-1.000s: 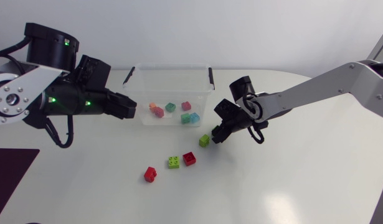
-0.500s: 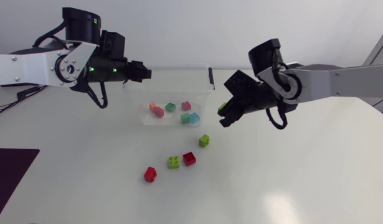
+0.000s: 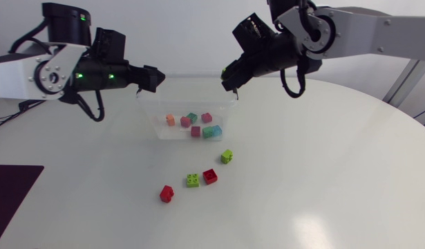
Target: Pick up the duplo bricks and place them in the container
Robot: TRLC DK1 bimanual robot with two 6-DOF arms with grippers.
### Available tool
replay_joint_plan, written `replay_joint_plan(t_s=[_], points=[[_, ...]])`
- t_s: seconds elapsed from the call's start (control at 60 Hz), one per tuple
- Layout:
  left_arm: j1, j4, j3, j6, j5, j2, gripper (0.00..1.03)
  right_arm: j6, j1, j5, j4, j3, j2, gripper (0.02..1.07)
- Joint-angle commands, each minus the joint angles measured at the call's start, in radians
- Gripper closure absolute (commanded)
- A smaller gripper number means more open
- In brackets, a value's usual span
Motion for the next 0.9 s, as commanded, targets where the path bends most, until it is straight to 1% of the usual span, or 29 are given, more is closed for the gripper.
replay_joint_plan(t_s=[0.0, 0.05, 0.067, 0.117, 0.15, 0.167, 0.217, 0.233, 0.267, 0.367, 0.417, 0.433, 0.467, 0.483, 0.55, 0.617, 0.667, 0.75, 0.883], points=[[-0.001, -0.046, -0.091, 0.094, 0.045, -0.103, 0.07, 0.032, 0.013, 0.014, -0.014, 0.076, 0.091, 0.90], [-0.001, -0.068, -0.111, 0.120, 0.064, -0.125, 0.07, 0.039, 0.017, 0.019, -0.014, 0.121, 0.137, 0.90], [0.001, -0.120, -0.139, 0.170, 0.095, -0.152, 0.07, 0.040, 0.019, 0.019, -0.014, 0.131, 0.146, 0.90], [0.001, -0.161, -0.171, 0.227, 0.121, -0.177, 0.07, 0.043, 0.022, 0.023, -0.014, 0.173, 0.186, 0.90], [0.002, -0.181, -0.180, 0.242, 0.128, -0.181, 0.07, 0.045, 0.025, 0.026, -0.014, 0.193, 0.206, 0.90], [0.002, -0.227, -0.192, 0.290, 0.145, -0.189, 0.07, 0.049, 0.026, 0.029, -0.015, 0.217, 0.234, 0.90], [0.002, -0.256, -0.217, 0.327, 0.156, -0.200, 0.07, 0.062, 0.026, 0.032, -0.031, 0.282, 0.292, 0.89], [0.001, -0.299, -0.223, 0.362, 0.168, -0.201, 0.07, 0.063, 0.028, 0.034, -0.031, 0.296, 0.306, 0.89], [-0.001, -0.333, -0.231, 0.403, 0.173, -0.201, 0.07, 0.065, 0.029, 0.040, -0.032, 0.326, 0.335, 0.89], [-0.027, -0.382, -0.263, 0.483, 0.171, -0.201, 0.07, 0.066, 0.033, 0.052, -0.054, 0.418, 0.415, 0.88], [-0.052, -0.413, -0.275, 0.534, 0.171, -0.201, 0.07, 0.068, 0.033, 0.065, -0.083, 0.500, 0.479, 0.78], [-0.064, -0.427, -0.280, 0.555, 0.171, -0.197, 0.07, 0.068, 0.033, 0.069, -0.103, 0.544, 0.510, 0.70], [-0.081, -0.445, -0.284, 0.584, 0.171, -0.191, 0.07, 0.066, 0.029, 0.075, -0.118, 0.581, 0.538, 0.62], [-0.092, -0.456, -0.289, 0.604, 0.168, -0.186, 0.07, 0.066, 0.028, 0.077, -0.130, 0.604, 0.553, 0.55], [-0.119, -0.463, -0.303, 0.644, 0.159, -0.171, 0.07, 0.066, 0.025, 0.075, -0.169, 0.667, 0.590, 0.35], [-0.145, -0.465, -0.313, 0.689, 0.128, -0.154, 0.07, 0.069, 0.025, 0.077, -0.193, 0.693, 0.597, 0.15], [-0.164, -0.468, -0.320, 0.741, 0.107, -0.129, 0.07, 0.071, 0.025, 0.077, -0.195, 0.682, 0.581, 0.12], [-0.187, -0.485, -0.321, 0.819, 0.090, -0.102, 0.07, 0.072, 0.025, 0.075, -0.186, 0.598, 0.501, 0.12], [-0.203, -0.503, -0.326, 0.920, 0.076, -0.065, 0.07, 0.074, 0.028, 0.068, -0.124, 0.345, 0.309, 0.12]])
